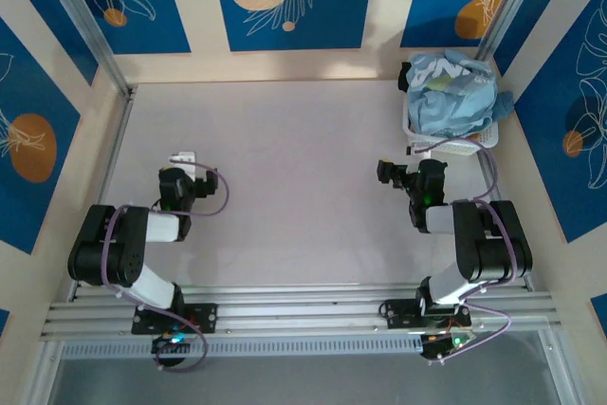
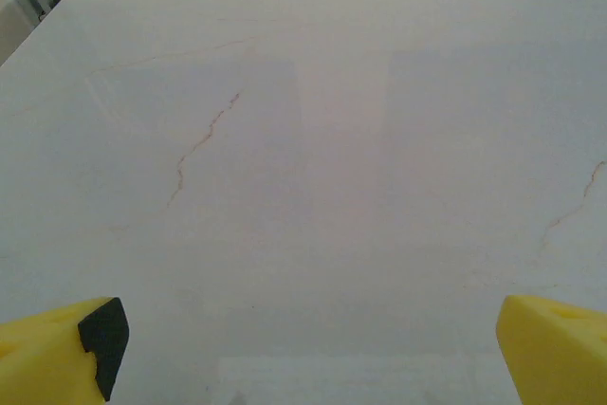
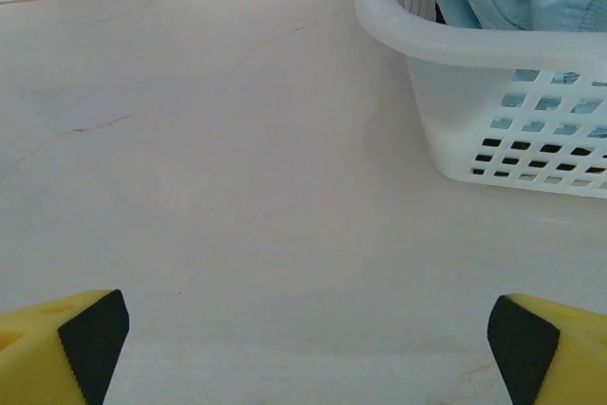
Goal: Fold and stack the t-shirts
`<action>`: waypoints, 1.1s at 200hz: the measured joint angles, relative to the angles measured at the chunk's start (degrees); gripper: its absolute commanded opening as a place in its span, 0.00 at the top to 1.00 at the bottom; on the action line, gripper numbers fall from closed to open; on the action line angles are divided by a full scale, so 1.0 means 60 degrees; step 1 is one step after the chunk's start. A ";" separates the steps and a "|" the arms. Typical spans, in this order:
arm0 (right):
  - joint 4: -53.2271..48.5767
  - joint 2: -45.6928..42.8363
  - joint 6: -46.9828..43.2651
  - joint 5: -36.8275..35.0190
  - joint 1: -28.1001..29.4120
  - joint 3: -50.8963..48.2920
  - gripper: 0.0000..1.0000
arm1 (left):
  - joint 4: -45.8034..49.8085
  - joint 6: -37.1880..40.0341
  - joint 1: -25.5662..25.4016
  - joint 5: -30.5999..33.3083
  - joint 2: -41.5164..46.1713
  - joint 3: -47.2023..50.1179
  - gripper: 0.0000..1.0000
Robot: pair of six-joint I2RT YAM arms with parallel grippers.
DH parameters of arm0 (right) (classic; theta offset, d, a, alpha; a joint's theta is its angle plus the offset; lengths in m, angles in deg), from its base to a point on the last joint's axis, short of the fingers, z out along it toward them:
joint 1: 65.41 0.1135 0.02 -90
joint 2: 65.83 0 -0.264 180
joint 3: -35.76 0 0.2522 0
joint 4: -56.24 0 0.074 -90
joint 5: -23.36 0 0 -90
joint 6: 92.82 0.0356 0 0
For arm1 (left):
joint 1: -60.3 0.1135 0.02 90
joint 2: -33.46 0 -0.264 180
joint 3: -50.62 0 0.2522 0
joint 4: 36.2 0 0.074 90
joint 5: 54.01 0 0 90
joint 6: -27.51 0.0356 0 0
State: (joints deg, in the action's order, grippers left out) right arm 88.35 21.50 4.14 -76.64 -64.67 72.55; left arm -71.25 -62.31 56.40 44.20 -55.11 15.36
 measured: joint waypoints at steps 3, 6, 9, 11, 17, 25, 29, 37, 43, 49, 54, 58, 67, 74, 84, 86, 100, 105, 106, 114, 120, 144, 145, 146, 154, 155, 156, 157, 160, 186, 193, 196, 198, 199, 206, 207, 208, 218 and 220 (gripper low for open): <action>0.0000 0.0000 0.0000 0.0000 0.0000 -0.0004 0.01 | 0.0000 0.0000 0.0000 0.0000 0.0000 0.0000 0.00; 0.0000 0.0000 0.0004 0.0000 0.0000 -0.0004 0.01 | 0.0000 0.0000 0.0000 0.0000 0.0000 0.0000 0.00; 0.0000 0.0000 0.0000 0.0000 0.0000 -0.0004 0.01 | 0.0000 0.0000 0.0000 0.0000 0.0000 0.0000 0.00; 0.0000 0.0000 0.0000 0.0000 0.0000 -0.0004 0.01 | 0.0000 0.0000 0.0000 0.0000 0.0000 0.0000 0.00; 0.0000 0.0000 0.0000 -0.0004 0.0000 0.0000 0.01 | 0.0000 0.0000 0.0000 0.0000 0.0000 0.0000 0.00; 0.0000 0.0000 0.0000 -0.0004 0.0000 -0.0004 0.01 | 0.0000 0.0000 0.0000 0.0000 0.0000 0.0000 0.00; 0.0000 0.0000 0.0004 0.0000 0.0000 0.0000 0.01 | 0.0000 0.0000 0.0000 0.0000 0.0000 0.0000 0.00; 0.0000 0.0000 0.0000 -0.0004 0.0000 -0.0004 0.01 | 0.0000 0.0000 0.0000 0.0000 0.0000 0.0000 0.00; 0.0000 0.0000 0.0000 0.0000 0.0000 0.0000 0.01 | 0.0000 0.0000 0.0000 0.0000 0.0000 0.0000 0.00; 0.0000 0.0000 0.0000 0.0000 0.0000 0.0000 0.01 | 0.0000 0.0000 0.0000 0.0000 0.0000 0.0000 0.00; 0.0000 0.0000 0.0000 0.0000 0.0000 -0.0004 0.01 | 0.0000 0.0000 0.0000 0.0000 0.0000 0.0000 0.00; -0.0004 0.0000 0.0004 0.0000 0.0000 0.0000 0.01 | 0.0000 0.0000 0.0000 0.0000 0.0000 0.0000 0.00; 0.0000 0.0000 0.0000 0.0000 0.0000 -0.0004 0.01 | 0.0000 0.0000 0.0000 0.0000 0.0000 0.0000 0.00; 0.0000 0.0000 0.0000 0.0000 0.0000 -0.0004 0.01 | 0.0000 0.0000 0.0000 0.0000 0.0000 0.0000 0.00; -0.0004 0.0000 0.0000 -0.0004 0.0000 -0.0004 0.01 | 0.0000 0.0000 0.0000 0.0000 0.0000 0.0000 0.00; 0.0000 0.0000 0.0000 -0.0004 0.0000 -0.0004 0.01 | 0.0000 0.0000 0.0000 0.0000 0.0000 0.0000 0.00; 0.0000 0.0000 0.0000 -0.0004 0.0000 -0.0004 0.01 | 0.0000 0.0000 0.0000 0.0000 0.0000 0.0000 0.00; 0.0000 0.0000 0.0000 0.0000 0.0000 -0.0004 0.01 | 0.0000 0.0000 0.0000 0.0000 0.0000 0.0000 0.00; 0.0000 0.0000 0.0000 0.0000 0.0000 -0.0004 0.01 | 0.0000 0.0000 0.0000 0.0000 0.0000 0.0000 0.00; -0.0004 0.0000 0.0004 -0.0004 0.0000 0.0000 0.01 | 0.0000 0.0000 0.0000 0.0000 0.0000 0.0000 0.00; 0.0000 0.0000 0.0000 -0.0004 0.0000 -0.0004 0.01 | 0.0000 0.0000 0.0000 0.0000 0.0000 0.0000 0.00; -0.0007 -0.0015 0.0004 -0.0040 0.0011 -0.0004 0.01 | 0.0000 0.0000 0.0000 0.0000 0.0000 0.0000 0.00; -0.0015 -0.0018 0.0004 -0.0058 0.0022 0.0000 0.01 | 0.0000 0.0000 0.0000 0.0000 0.0000 0.0000 0.00; -0.0015 -0.0022 0.0004 -0.0069 0.0025 0.0000 0.01 | 0.0000 0.0000 0.0000 0.0000 0.0000 0.0000 0.00; -0.0353 -0.0168 0.0004 -0.0280 0.0131 0.0058 0.01 | 0.0000 0.0000 0.0000 0.0000 0.0000 0.0000 0.00; -0.0452 -0.0226 0.0000 -0.0321 0.0146 0.0076 0.01 | 0.0004 0.0000 0.0000 0.0000 0.0004 0.0000 0.00; -0.0517 -0.0259 0.0004 -0.0342 0.0157 0.0091 0.01 | 0.0022 0.0000 0.0000 0.0000 0.0025 0.0000 0.00; -0.0659 -0.0324 -0.0004 -0.0379 0.0178 0.0124 0.01 | 0.0040 0.0000 0.0000 0.0000 0.0040 0.0000 0.00; -0.0991 -0.0455 0.0004 -0.0452 0.0219 0.0208 0.01 | 0.0120 0.0000 0.0000 -0.0004 0.0073 -0.0004 0.00; -0.4000 -0.2237 0.0091 -0.1392 0.0973 0.1912 0.01 | 0.2175 0.0044 -0.0204 0.0510 0.1610 -0.0495 0.00; -0.4812 -0.2677 0.0317 -0.1621 0.1239 0.2743 0.01 | 0.2565 0.0040 -0.0372 0.0801 0.2255 -0.0754 0.00; -0.5074 -0.2816 0.0415 -0.1690 0.1326 0.3115 0.01 | 0.2707 0.0011 -0.0448 0.0947 0.2521 -0.0885 0.00; -0.5333 -0.2896 0.0543 -0.1705 0.1366 0.3428 0.01 | 0.2867 -0.0076 -0.0510 0.1086 0.2725 -0.1009 0.00; -0.5442 -0.2922 0.0594 -0.1701 0.1377 0.3537 0.01 | 0.2929 -0.0106 -0.0532 0.1133 0.2787 -0.1056 0.00; -0.6382 -0.3060 0.1111 -0.1636 0.1475 0.4696 0.01 | 0.3785 -0.0557 -0.0685 0.1512 0.3340 -0.1719 0.00; -0.6484 -0.3067 0.1155 -0.1636 0.1475 0.4819 0.01 | 0.3923 -0.0594 -0.0692 0.1555 0.3388 -0.1814 0.00; -0.6615 -0.3082 0.1231 -0.1625 0.1479 0.5078 0.01 | 0.4014 -0.0616 -0.0703 0.1599 0.3435 -0.1898 0.00; -0.7803 -0.3024 0.2295 -0.1705 0.1341 0.6670 0.01 | 0.5909 -0.1683 -0.0776 0.1993 0.3785 -0.3537 0.00; -0.8120 -0.3002 0.2575 -0.1712 0.1264 0.7023 0.01 | 0.6175 -0.1869 -0.0776 0.2080 0.3803 -0.3825 0.00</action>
State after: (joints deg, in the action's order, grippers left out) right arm 39.63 3.49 19.59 -86.91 -57.09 114.69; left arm -34.21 -73.52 51.75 56.68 -32.29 -7.59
